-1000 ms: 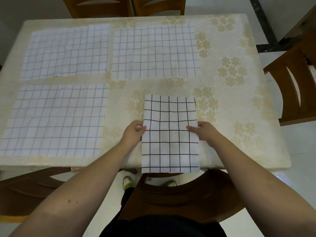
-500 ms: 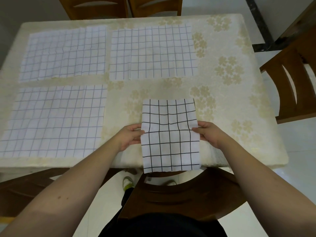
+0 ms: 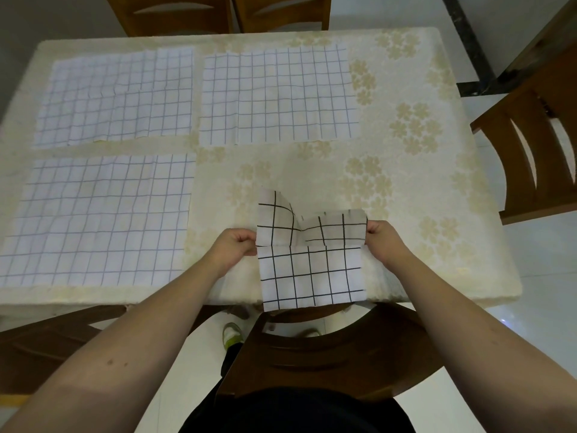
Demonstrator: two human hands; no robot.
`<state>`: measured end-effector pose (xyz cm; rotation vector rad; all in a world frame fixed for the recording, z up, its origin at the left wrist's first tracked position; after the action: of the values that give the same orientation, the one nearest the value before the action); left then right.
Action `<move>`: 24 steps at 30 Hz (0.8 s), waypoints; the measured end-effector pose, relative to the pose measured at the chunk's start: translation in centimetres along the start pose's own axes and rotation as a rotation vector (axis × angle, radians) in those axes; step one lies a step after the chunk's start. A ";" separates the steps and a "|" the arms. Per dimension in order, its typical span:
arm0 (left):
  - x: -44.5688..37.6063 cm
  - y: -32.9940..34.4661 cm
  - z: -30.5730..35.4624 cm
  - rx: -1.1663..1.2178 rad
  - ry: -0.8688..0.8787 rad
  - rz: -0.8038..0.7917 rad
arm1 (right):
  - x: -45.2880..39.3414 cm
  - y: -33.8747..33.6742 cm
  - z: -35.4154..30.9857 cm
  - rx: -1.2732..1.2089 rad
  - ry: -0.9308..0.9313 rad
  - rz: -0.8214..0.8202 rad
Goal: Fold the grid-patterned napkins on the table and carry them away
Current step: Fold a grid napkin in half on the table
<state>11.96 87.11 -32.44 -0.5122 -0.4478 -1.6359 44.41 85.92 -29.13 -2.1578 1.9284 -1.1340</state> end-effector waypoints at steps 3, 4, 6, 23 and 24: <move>0.1 -0.1 0.7 -0.206 0.113 -0.004 | 0.0 -0.1 0.2 0.104 -0.037 0.075; 0.2 0.0 1.2 -0.304 0.169 -0.007 | -0.1 -0.2 0.4 0.125 -0.049 0.084; 0.3 0.2 2.0 -0.470 0.278 -0.002 | -0.4 -0.1 0.9 0.181 -0.098 0.070; 0.1 2.1 1.4 -0.084 0.002 -0.020 | 0.1 1.0 0.4 0.164 -0.097 0.103; 0.1 2.3 1.3 -0.045 -0.007 -0.016 | 0.3 1.4 0.1 0.235 -0.142 0.142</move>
<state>14.36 87.47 -31.33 -0.5496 -0.4227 -1.6633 43.30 85.27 -29.69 -1.8942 1.7592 -1.0891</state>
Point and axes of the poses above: each hand's wrist, its own x-axis away from the middle knuckle, its own y-axis out of the palm, z = x × y, the point moved 5 cm from there along -x, towards the middle knuckle, and after that the axes turned 12 degrees about x, right-handed, at the moved point
